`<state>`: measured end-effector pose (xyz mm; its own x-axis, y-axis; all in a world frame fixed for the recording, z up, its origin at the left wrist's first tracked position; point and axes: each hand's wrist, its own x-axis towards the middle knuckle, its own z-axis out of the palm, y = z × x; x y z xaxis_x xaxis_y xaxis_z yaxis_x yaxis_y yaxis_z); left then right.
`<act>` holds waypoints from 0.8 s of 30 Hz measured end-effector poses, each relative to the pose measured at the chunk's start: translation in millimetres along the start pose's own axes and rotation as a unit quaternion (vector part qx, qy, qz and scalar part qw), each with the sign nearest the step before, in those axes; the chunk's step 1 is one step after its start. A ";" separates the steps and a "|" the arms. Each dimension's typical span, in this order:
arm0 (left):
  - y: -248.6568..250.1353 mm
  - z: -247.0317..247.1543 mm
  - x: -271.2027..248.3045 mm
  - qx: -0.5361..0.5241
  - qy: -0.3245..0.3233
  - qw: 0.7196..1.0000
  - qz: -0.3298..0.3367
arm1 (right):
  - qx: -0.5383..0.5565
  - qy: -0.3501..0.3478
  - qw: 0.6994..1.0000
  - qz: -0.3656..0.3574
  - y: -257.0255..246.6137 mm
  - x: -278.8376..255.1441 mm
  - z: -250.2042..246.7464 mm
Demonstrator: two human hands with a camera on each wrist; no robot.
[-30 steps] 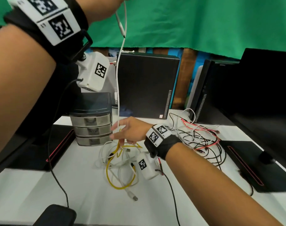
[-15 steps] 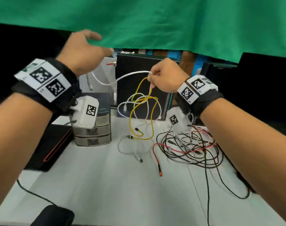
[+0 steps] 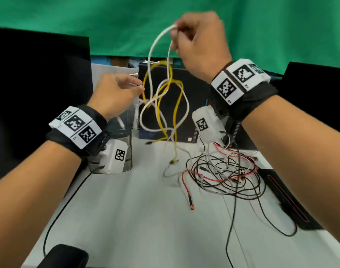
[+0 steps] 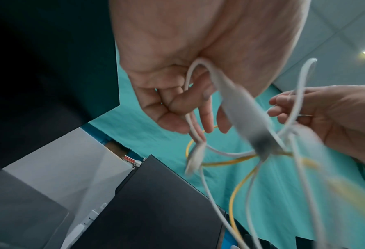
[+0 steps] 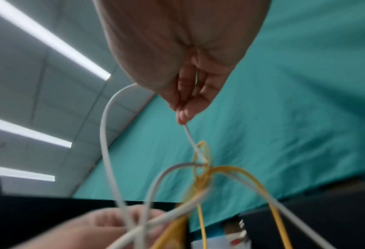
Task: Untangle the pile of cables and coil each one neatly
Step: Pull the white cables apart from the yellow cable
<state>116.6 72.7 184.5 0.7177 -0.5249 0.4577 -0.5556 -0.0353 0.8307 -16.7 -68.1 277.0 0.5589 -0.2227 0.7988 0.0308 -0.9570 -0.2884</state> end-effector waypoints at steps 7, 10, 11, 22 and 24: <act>-4.9 -1.5 -3.2 -0.032 -0.004 0.999 -0.004 | 0.038 0.047 0.998 -0.009 -12.2 1.4 4.2; -7.5 0.0 -4.4 -0.041 -0.039 0.998 -0.002 | -0.033 -0.128 0.991 0.001 -15.4 -3.5 8.1; -6.3 0.8 -4.9 -0.050 -0.062 0.997 0.004 | -0.040 -0.134 0.990 -0.002 -13.2 -5.1 10.0; -5.7 17.8 -22.4 0.009 -0.252 0.967 -0.032 | 0.257 -0.006 0.966 0.033 -5.8 -21.0 13.4; -10.8 18.3 -23.8 0.024 -0.268 0.962 -0.045 | 0.283 0.041 0.956 0.064 -1.4 -21.2 11.0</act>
<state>97.9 69.9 158.9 0.4510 -0.8807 0.1444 -0.5286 -0.1332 0.8383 -19.4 -60.0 254.8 0.5218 -0.3669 0.7701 0.4235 -0.6723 -0.6072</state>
